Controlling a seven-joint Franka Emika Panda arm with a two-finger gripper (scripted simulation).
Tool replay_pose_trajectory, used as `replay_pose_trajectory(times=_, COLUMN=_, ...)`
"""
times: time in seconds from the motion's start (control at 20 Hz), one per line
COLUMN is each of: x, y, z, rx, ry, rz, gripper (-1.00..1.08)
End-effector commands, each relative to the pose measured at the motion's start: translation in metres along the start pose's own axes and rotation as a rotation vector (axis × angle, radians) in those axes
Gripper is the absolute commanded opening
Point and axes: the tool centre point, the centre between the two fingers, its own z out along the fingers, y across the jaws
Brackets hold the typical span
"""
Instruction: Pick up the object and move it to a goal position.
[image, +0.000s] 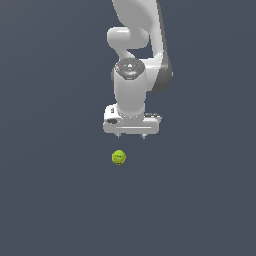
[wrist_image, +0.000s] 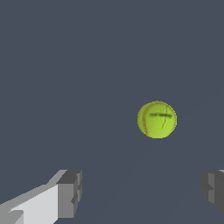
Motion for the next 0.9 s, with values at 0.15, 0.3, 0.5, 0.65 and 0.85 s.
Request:
replay_pose_trajectory(times=0.15, x=0.009, y=0.015, z=0.019, rx=-0.008, ry=0.004, rz=-0.032, gripper=1.0)
replay_pose_trajectory(times=0.3, x=0.017, y=0.027, z=0.036, rx=-0.015, ry=0.008, rz=-0.06, gripper=1.0)
replay_pose_trajectory(times=0.5, x=0.025, y=0.043, z=0.058, rx=-0.023, ry=0.012, rz=-0.097, gripper=1.0)
replay_pose_trajectory(times=0.65, x=0.029, y=0.051, z=0.069, rx=-0.027, ry=0.014, rz=-0.116, gripper=1.0)
replay_pose_trajectory(times=0.85, x=0.031, y=0.057, z=0.078, rx=-0.03, ry=0.016, rz=-0.13, gripper=1.0)
